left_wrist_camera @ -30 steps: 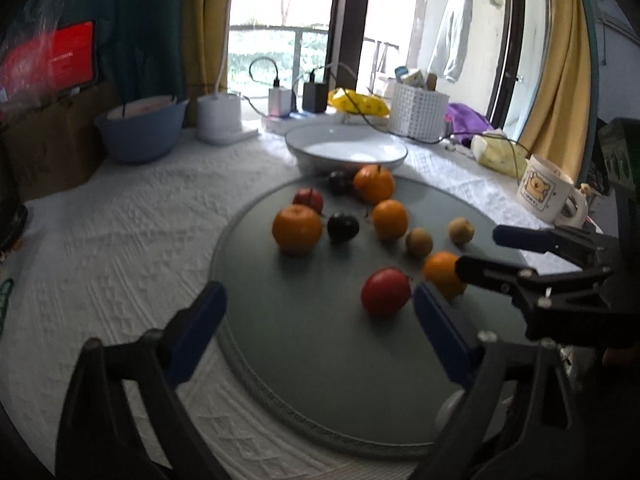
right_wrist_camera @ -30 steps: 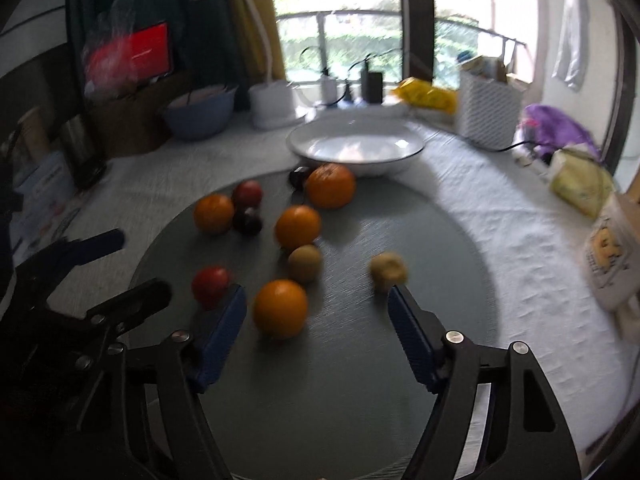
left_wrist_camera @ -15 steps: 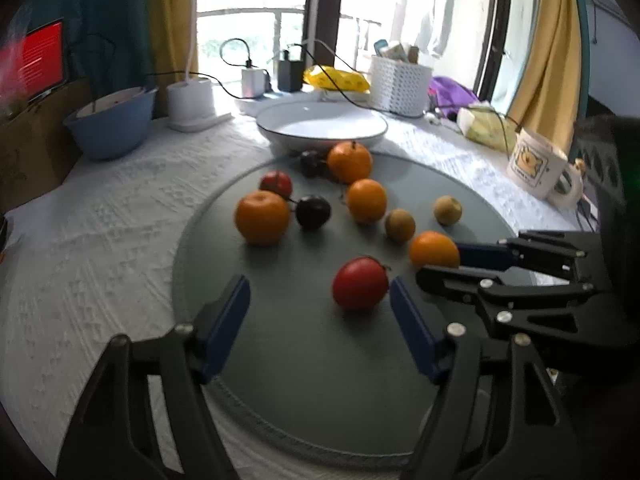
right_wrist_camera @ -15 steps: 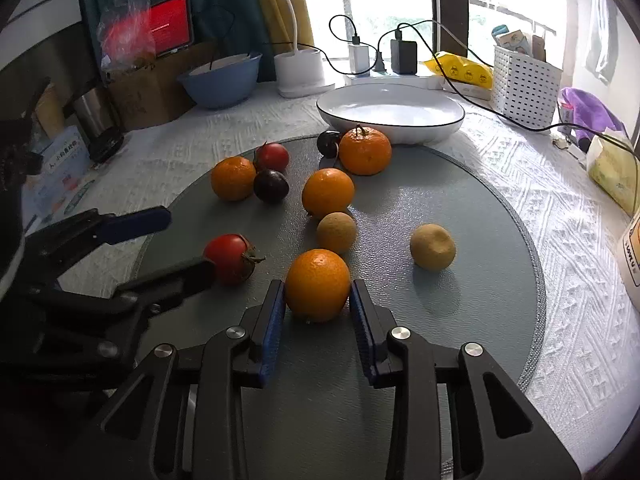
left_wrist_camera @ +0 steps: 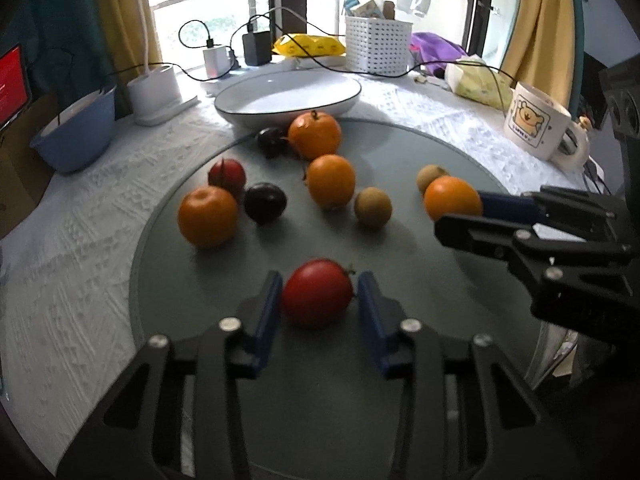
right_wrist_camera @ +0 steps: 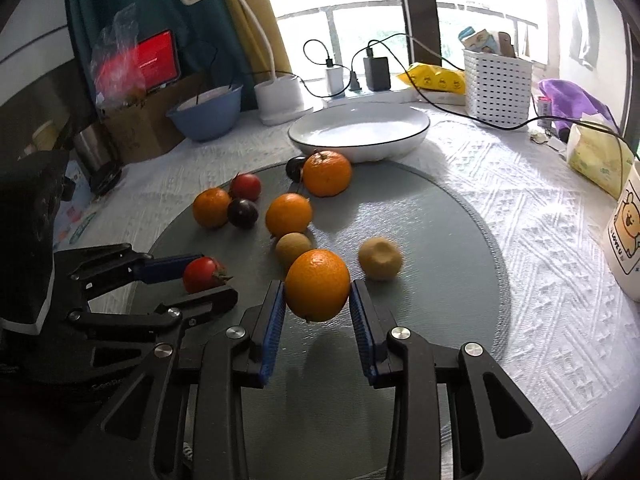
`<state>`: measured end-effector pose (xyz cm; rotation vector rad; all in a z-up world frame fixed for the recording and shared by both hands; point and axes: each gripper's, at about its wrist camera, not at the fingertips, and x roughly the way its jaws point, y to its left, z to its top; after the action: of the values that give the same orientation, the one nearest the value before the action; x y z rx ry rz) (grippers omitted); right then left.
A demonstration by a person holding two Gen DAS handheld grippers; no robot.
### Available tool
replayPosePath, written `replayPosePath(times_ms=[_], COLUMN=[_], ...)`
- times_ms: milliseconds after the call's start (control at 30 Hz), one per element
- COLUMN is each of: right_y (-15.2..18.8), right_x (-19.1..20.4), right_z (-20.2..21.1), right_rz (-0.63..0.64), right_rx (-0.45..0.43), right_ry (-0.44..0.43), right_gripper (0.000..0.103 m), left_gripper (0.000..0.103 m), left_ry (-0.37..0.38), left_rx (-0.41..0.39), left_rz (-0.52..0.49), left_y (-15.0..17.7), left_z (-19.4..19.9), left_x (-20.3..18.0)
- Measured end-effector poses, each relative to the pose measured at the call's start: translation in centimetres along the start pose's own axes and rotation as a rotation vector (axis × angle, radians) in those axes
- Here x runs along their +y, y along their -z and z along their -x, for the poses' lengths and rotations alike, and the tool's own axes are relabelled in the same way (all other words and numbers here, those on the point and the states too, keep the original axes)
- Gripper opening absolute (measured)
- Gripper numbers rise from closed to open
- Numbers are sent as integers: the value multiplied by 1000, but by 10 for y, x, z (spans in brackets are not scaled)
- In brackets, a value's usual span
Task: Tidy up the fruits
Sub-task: 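Grasp the red tomato with the left gripper while the right gripper grasps an orange, then carry tomato and orange onto the white plate and open both grippers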
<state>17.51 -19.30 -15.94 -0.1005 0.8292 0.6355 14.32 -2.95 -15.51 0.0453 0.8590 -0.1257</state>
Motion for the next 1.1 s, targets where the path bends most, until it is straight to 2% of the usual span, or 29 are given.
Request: replayPosePath(times_ms=[167, 633, 867, 1100], right_y=[-5, -35, -55, -77], right_x=[-10, -20, -27, -32], right_z=[4, 8, 5, -6], right_rz=[-10, 25, 33, 48], right_rx=[-25, -81, -102, -113], right_ry=[2, 14, 38, 63], right_gripper=[35, 35, 35, 35], left_gripper=[34, 34, 34, 34], left_ry=[15, 25, 10, 10], left_rx=[0, -80, -141, -181], left_rz=[20, 22, -10, 13], left_y=[-8, -44, -72, -95], left_z=[2, 17, 20, 11], left_x=[0, 1, 12, 30])
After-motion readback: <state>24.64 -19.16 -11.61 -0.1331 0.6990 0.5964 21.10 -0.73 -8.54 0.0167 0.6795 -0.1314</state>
